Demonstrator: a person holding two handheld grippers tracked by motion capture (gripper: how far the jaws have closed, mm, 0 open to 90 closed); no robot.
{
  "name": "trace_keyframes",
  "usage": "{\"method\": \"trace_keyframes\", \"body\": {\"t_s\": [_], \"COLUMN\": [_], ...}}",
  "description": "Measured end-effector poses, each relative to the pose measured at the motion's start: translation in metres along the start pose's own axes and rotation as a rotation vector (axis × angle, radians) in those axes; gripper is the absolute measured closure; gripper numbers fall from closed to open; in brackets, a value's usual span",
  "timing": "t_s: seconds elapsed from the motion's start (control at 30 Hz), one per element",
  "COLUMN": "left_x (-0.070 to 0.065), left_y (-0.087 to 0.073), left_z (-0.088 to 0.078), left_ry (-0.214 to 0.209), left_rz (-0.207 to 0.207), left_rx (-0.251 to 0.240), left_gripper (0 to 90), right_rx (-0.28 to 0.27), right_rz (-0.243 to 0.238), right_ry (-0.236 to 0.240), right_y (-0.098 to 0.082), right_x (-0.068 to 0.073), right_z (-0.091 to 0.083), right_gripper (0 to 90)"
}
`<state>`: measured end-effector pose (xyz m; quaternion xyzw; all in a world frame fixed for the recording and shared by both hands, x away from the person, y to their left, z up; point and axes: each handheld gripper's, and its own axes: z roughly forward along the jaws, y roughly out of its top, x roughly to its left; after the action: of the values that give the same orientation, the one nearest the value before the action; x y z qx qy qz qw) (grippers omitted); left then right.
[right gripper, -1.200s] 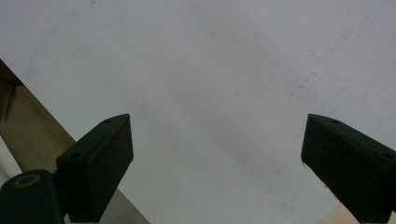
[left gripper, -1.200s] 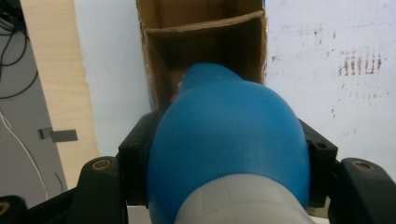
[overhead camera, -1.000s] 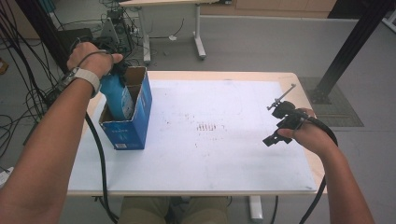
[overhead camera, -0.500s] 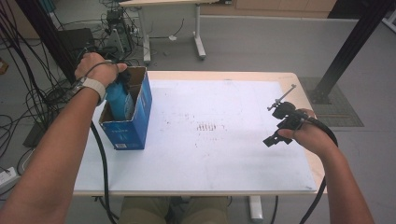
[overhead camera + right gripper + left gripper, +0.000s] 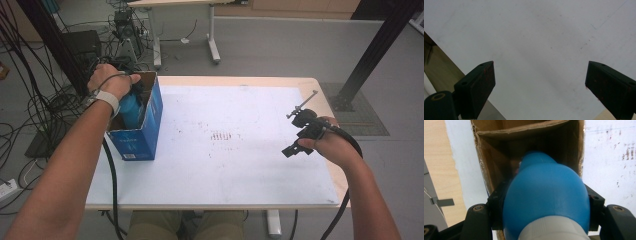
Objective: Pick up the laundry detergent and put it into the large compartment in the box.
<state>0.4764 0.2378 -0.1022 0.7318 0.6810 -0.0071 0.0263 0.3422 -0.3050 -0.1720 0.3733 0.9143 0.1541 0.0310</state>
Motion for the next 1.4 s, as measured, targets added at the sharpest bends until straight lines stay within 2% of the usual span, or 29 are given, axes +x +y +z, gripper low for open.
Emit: {"method": "trace_keyframes", "body": {"t_s": [0.23, 0.7, 0.97, 1.4], "left_x": [0.003, -0.002, -0.003, -0.003], "left_y": [-0.001, -0.003, 0.000, 0.001], "left_z": [0.008, 0.016, 0.023, 0.035], "left_ry": [-0.002, 0.011, 0.009, 0.015], "left_rz": [0.000, 0.022, 0.026, 0.027], "left_rx": [-0.001, -0.020, 0.000, 0.003], "left_gripper": [37.6, 37.6, 37.6, 37.6], "right_rx": [-0.002, -0.001, 0.003, 0.005], "right_rz": [0.002, 0.003, 0.009, 0.014], "right_ry": [0.000, -0.001, 0.001, 0.005], "right_y": [-0.003, -0.001, -0.003, -0.006], "right_x": [0.000, 0.002, 0.001, -0.001], "right_z": [0.000, 0.000, 0.000, 0.003], "right_gripper": [9.2, 9.1, 9.1, 9.1]}}
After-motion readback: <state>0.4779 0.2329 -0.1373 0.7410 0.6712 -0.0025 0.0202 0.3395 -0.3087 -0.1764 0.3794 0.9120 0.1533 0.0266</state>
